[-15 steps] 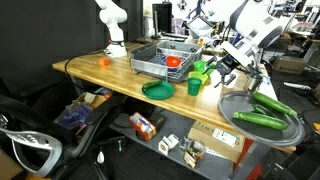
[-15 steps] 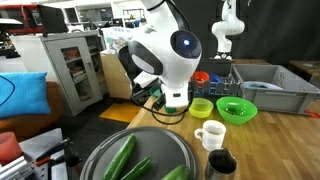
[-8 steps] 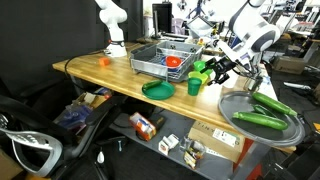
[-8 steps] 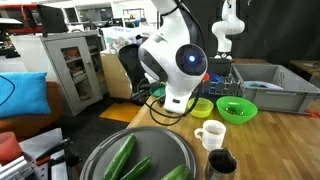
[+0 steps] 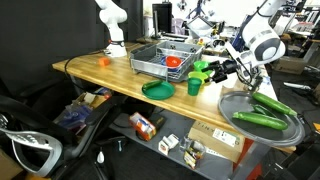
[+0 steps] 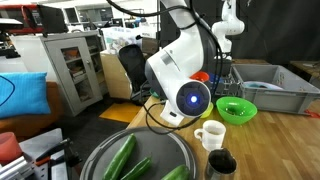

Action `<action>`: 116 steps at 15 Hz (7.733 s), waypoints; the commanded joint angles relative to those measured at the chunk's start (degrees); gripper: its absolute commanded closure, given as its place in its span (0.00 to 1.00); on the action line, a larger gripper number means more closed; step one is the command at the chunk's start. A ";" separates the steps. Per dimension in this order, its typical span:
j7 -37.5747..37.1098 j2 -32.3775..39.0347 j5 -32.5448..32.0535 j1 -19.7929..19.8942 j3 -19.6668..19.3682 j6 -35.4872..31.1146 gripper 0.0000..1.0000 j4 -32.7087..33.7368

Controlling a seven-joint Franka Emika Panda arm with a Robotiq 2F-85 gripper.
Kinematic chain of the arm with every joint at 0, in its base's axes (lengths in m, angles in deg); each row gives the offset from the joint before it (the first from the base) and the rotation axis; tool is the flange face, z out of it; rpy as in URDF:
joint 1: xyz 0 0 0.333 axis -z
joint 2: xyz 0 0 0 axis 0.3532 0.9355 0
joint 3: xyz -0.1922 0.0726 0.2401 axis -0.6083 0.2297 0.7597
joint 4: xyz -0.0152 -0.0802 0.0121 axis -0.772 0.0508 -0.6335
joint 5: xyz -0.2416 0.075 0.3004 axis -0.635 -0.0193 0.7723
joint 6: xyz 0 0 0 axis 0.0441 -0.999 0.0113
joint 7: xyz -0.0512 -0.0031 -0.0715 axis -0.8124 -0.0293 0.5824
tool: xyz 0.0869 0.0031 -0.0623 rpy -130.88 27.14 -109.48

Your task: Pour the contents from the green cup into the yellow bowl

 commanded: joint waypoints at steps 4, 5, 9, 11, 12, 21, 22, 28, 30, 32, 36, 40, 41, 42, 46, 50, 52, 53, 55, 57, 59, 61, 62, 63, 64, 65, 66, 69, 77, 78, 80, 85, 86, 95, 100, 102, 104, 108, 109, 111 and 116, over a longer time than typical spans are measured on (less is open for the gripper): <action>-0.70 4.01 3.11 -1.13 -0.24 4.73 0.00 1.78; -0.60 4.43 3.11 -1.28 -0.31 4.95 0.00 1.86; -0.62 5.36 2.90 -1.46 -0.30 5.45 0.00 2.85; -1.42 5.80 2.02 -1.58 -0.26 6.03 0.00 3.48; -1.82 5.96 1.87 -1.62 -0.24 6.30 0.00 3.68; -4.88 9.51 0.43 -2.54 -0.30 7.23 0.00 7.08; -4.78 9.61 0.37 -2.53 -0.31 7.35 0.05 7.27; -4.10 9.64 0.21 -2.46 -0.52 7.51 0.46 7.76; -3.95 9.49 -0.05 -2.50 -0.68 7.39 0.47 7.76; -3.89 8.82 -1.23 -2.86 -1.18 6.78 0.47 7.45; -3.40 6.23 -5.49 -3.03 -1.86 6.90 0.47 6.61; -3.26 2.46 -9.80 -3.43 -2.54 5.74 0.47 5.39; -3.92 1.49 -10.95 -3.54 -2.75 5.58 0.47 5.05; -4.28 0.52 -12.19 -3.44 -2.89 5.95 0.47 4.68; -5.84 -3.45 -17.83 -3.52 -4.00 5.40 0.47 2.93; -5.65 -6.76 -20.25 -2.82 -4.98 4.79 0.47 1.38; -4.59 -7.75 -19.55 -2.60 -5.42 3.53 0.47 0.84; -4.01 -7.95 -19.09 -2.53 -5.57 2.78 0.47 0.75; -1.93 -8.06 -18.27 -2.46 -5.68 0.39 0.47 0.50; -3.05 -6.74 -19.17 -1.92 -5.40 1.43 0.22 2.06; -1.93 -6.74 -19.12 -1.91 -5.41 0.65 0.22 1.85; -1.76 -6.74 -19.12 -1.91 -5.40 0.59 0.22 1.83; -1.74 -6.74 -19.12 -1.91 -5.40 0.57 0.22 1.83; -1.72 -6.74 -19.12 -1.92 -5.40 0.56 0.22 1.83; -1.71 -6.74 -19.12 -1.92 -5.40 0.55 0.47 1.83; -2.17 -6.38 -19.11 -2.24 -5.52 -0.61 0.47 2.28; -2.20 -6.04 -18.77 -2.55 -5.66 -2.16 0.47 2.77; -1.90 -5.44 -17.85 -3.06 -5.88 -9.64 0.47 4.49; -5.43 1.14 -18.28 -4.52 -3.85 -24.00 0.47 12.24; -6.30 2.46 -18.62 -5.29 -3.74 -26.51 0.47 13.57; -9.72 4.61 -21.01 -7.50 -4.20 -31.73 0.47 15.38; -25.36 6.77 -34.06 -15.30 -8.93 -37.86 0.47 14.53; -28.64 6.55 -37.18 -17.38 -10.81 -38.30 0.47 13.71; -43.33 3.00 -58.78 -22.86 -15.37 -40.62 0.47 9.90; -46.06 -0.76 -67.21 -21.10 -11.96 -40.69 0.47 5.72; -46.45 -1.94 -69.50 -20.38 -10.46 -41.41 0.47 4.29; -46.51 -2.52 -71.00 -19.44 -8.71 -42.66 0.47 3.53; -48.22 -1.04 -73.42 -18.77 -7.98 -42.16 0.22 5.06; -48.28 -0.93 -73.51 -18.67 -8.00 -42.15 0.22 5.08; -48.27 -0.91 -73.51 -18.54 -7.99 -42.15 0.22 5.11; -52.50 -1.78 -80.13 -24.70 -14.39 -44.99 0.47 2.77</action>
